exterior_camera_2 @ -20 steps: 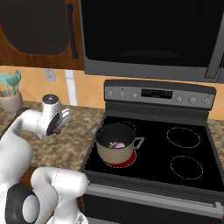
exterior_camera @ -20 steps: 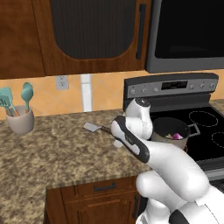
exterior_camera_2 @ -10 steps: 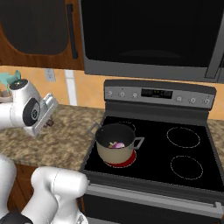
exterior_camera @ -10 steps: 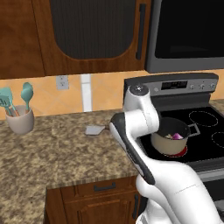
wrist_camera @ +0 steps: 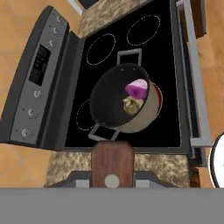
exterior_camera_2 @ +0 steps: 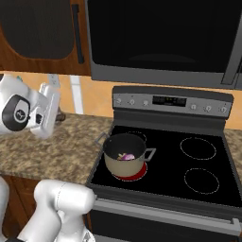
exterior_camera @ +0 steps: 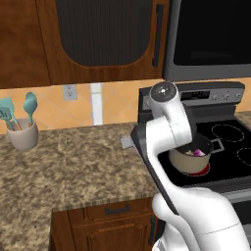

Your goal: Put the onion and onion in the pot. Retrieve the spatula and lightly stir the vegetables in the pot.

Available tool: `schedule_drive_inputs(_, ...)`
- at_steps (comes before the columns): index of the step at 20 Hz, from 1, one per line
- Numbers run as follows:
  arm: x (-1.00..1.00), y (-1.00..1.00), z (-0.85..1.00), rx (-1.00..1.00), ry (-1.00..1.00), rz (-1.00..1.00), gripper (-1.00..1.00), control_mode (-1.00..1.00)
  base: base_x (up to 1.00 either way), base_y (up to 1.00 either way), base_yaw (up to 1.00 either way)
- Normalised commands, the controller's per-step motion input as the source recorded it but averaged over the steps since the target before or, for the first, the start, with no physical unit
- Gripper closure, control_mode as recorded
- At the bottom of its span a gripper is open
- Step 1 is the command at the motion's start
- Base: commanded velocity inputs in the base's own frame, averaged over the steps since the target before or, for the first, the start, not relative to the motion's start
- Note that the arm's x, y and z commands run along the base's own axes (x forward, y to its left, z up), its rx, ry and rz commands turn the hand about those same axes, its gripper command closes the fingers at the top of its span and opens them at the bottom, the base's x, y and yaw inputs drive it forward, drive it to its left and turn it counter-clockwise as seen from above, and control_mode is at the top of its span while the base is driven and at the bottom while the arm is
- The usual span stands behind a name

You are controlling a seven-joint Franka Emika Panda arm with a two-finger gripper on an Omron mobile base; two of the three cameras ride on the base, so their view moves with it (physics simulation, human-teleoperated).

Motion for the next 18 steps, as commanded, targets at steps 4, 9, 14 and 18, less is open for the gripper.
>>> schedule_drive_inputs(4, -0.34, -0.96, 0.36, -0.26, -0.06, 0.16, 1.0, -1.0, 0.0, 0.0, 0.0)
schedule_drive_inputs(9, -0.18, -0.94, 0.33, -0.17, -0.09, 0.17, 1.0, -1.0, 0.0, 0.0, 0.0)
schedule_drive_inputs(14, 0.0, -0.71, 0.29, -0.27, -0.22, 0.2, 1.0, -1.0, 0.0, 0.0, 0.0)
schedule_drive_inputs(18, 0.04, -0.55, 0.0, -0.3, -0.07, 0.18, 1.0, -1.0, 0.0, 0.0, 0.0)
